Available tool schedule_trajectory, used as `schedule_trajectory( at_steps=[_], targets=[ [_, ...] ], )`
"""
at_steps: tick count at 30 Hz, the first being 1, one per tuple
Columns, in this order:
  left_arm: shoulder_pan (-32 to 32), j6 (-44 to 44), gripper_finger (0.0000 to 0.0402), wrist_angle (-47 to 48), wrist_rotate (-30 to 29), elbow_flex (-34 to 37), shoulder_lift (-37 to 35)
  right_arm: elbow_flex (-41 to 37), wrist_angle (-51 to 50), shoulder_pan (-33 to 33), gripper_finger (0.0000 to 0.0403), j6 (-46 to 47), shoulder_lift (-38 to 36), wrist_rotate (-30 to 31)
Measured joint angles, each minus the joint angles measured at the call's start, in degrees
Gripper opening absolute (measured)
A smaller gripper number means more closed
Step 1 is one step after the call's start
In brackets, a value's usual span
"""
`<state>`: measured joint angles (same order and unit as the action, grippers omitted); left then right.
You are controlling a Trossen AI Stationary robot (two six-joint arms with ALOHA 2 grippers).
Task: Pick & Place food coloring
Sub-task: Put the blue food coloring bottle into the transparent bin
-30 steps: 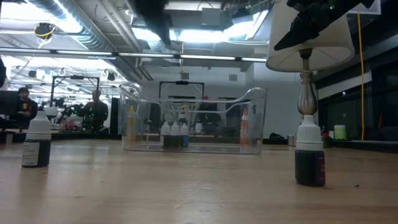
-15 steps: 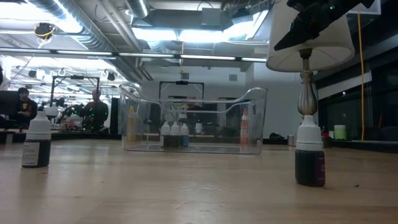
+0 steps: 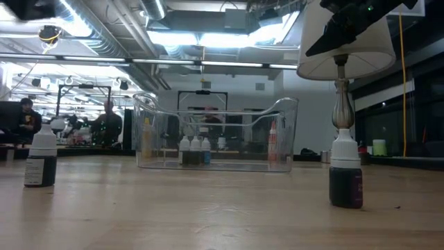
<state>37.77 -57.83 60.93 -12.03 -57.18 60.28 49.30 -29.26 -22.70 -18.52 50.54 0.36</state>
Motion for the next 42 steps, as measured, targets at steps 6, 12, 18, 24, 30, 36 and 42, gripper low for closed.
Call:
schedule_trajectory(
  at_steps=[6,12,18,24,30,36,42],
  targets=[
    [5.9,-15.9,0.0101,-2.4,0.8,5.7,3.7,0.0,0.0,0.0,0.0058,0.0,0.0,0.0],
    [10.1,-23.4,0.0134,-7.1,1.2,8.2,7.4,0.0,0.0,0.0,0.0058,0.0,0.0,0.0],
    [13.4,-29.4,0.0185,-9.6,2.5,9.9,10.9,0.0,0.0,0.0,0.0058,-0.2,0.0,0.0],
    [15.7,-30.0,0.0220,-17.4,3.1,11.6,15.4,0.0,0.0,0.0,0.0058,-0.2,0.0,0.0],
    [15.9,-29.7,0.0228,-21.2,2.9,13.2,20.6,0.0,0.0,0.0,0.0058,-0.2,0.0,0.0],
    [15.8,-29.7,0.0218,-21.9,2.7,14.3,24.1,0.0,0.0,0.0,0.0058,-0.2,0.0,0.0],
    [15.8,-29.9,0.0182,-22.3,1.4,14.3,24.6,0.0,0.0,0.0,0.0058,-0.2,0.0,0.0]
  ],
)
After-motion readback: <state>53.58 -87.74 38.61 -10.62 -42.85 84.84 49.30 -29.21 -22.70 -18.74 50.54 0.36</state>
